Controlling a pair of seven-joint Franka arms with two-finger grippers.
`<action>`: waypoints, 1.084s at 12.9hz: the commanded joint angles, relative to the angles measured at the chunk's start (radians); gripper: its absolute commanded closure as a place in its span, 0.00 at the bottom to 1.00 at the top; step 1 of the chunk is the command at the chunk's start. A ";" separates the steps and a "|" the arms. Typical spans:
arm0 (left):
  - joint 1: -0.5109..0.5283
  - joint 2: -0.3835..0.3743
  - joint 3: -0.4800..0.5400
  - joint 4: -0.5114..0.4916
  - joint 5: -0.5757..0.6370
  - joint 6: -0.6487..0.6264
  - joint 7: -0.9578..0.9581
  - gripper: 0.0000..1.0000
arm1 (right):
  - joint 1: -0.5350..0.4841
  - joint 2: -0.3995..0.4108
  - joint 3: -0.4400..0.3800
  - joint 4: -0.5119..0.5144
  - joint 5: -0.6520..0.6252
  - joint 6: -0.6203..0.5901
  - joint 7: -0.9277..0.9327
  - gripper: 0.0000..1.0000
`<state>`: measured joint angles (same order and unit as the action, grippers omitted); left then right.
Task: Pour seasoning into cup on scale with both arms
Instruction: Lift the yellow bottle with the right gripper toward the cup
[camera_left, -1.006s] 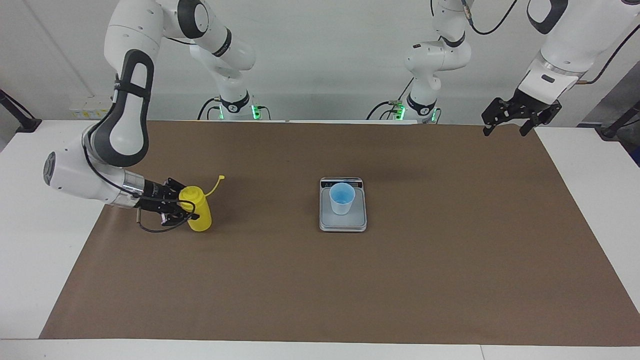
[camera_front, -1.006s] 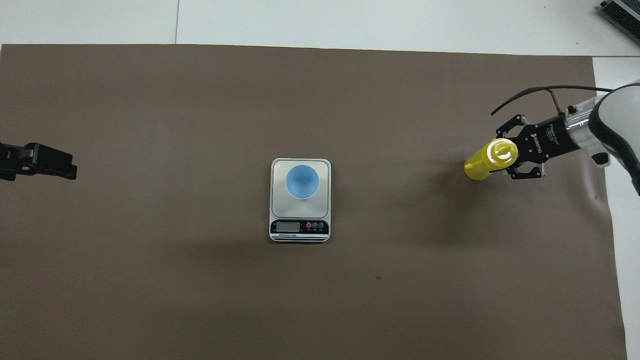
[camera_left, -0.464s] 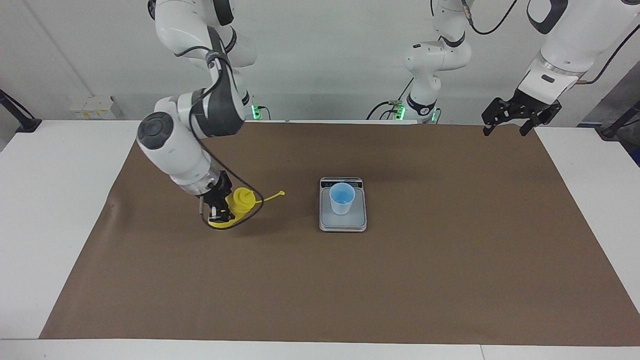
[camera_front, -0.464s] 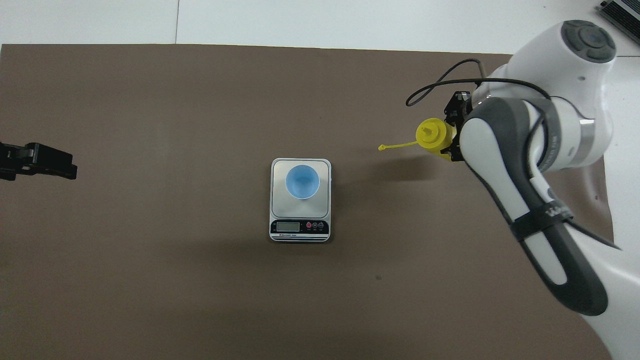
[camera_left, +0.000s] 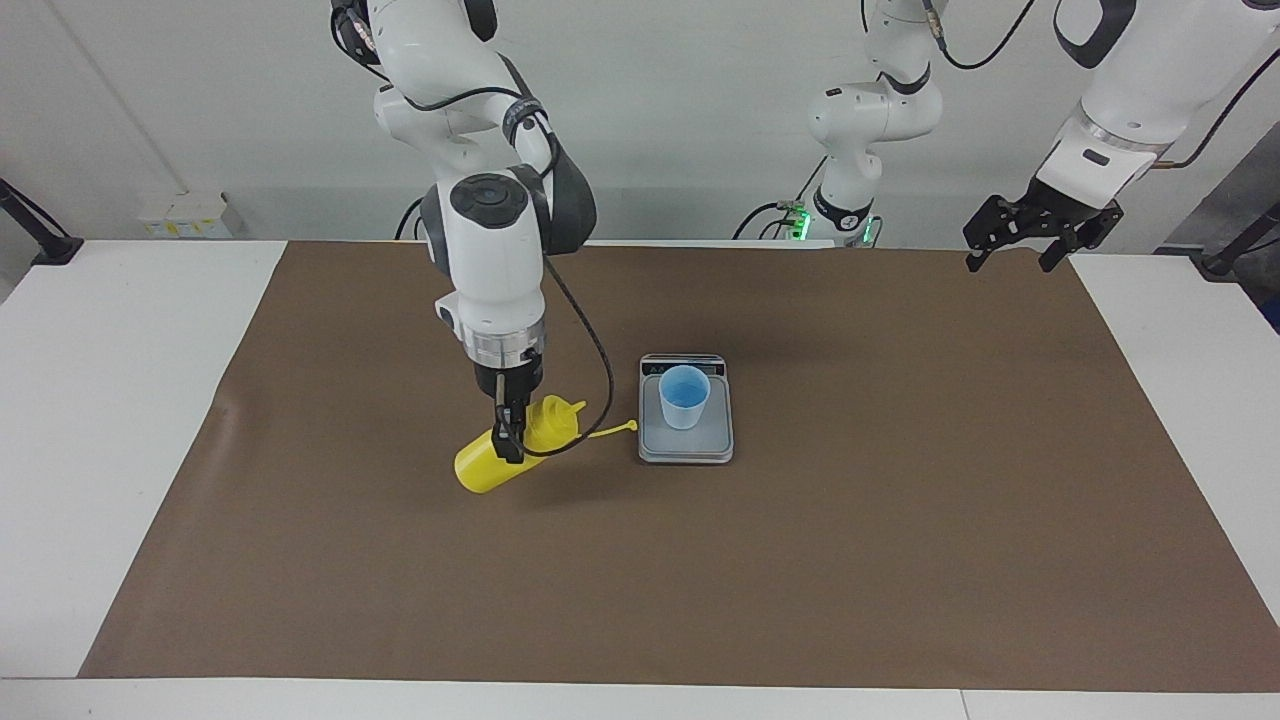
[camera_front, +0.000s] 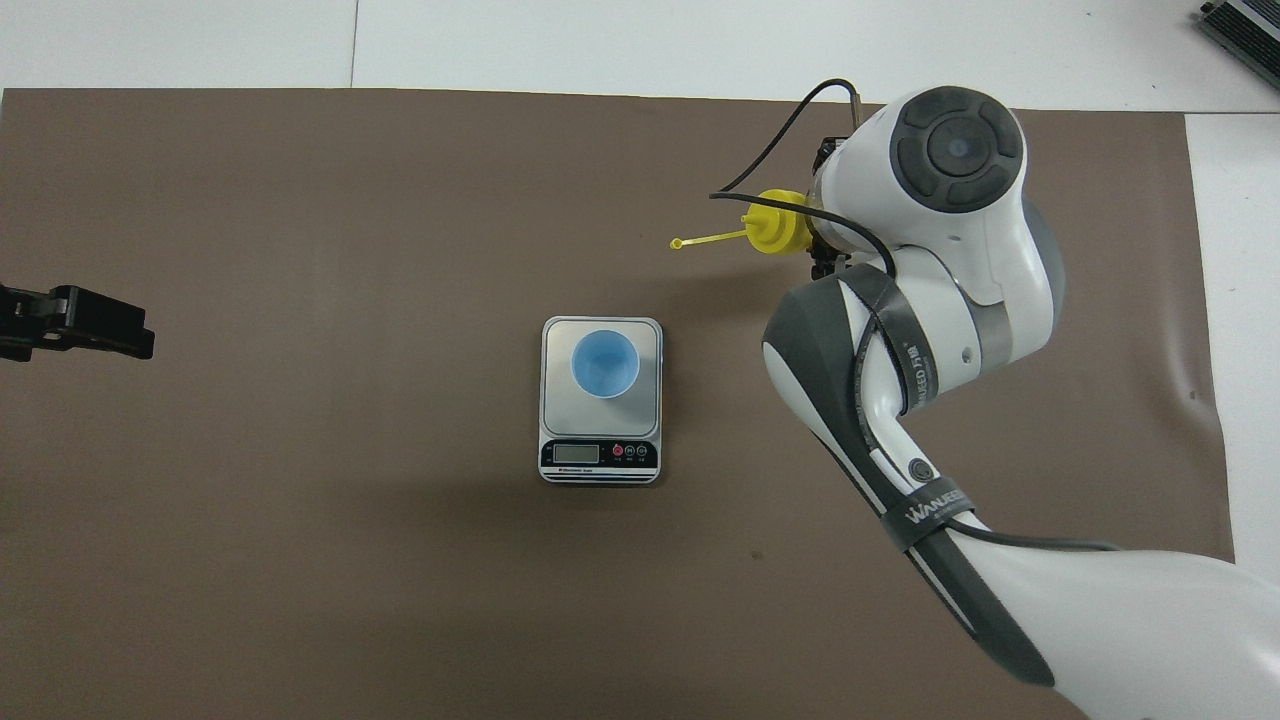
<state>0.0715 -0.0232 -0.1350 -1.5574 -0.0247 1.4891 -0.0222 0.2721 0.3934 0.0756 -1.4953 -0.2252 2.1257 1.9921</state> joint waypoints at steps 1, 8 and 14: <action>0.010 -0.015 -0.006 -0.015 0.014 -0.010 -0.010 0.00 | 0.027 0.010 -0.003 -0.006 -0.115 0.136 0.037 1.00; 0.010 -0.014 -0.006 -0.015 0.014 -0.010 -0.010 0.00 | 0.079 -0.031 -0.003 -0.222 -0.268 0.521 0.134 1.00; 0.010 -0.015 -0.006 -0.015 0.014 -0.010 -0.010 0.00 | 0.082 -0.070 -0.003 -0.342 -0.626 0.665 0.169 1.00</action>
<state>0.0715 -0.0232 -0.1350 -1.5574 -0.0247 1.4889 -0.0223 0.3514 0.3752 0.0750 -1.7958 -0.7664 2.7609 2.1232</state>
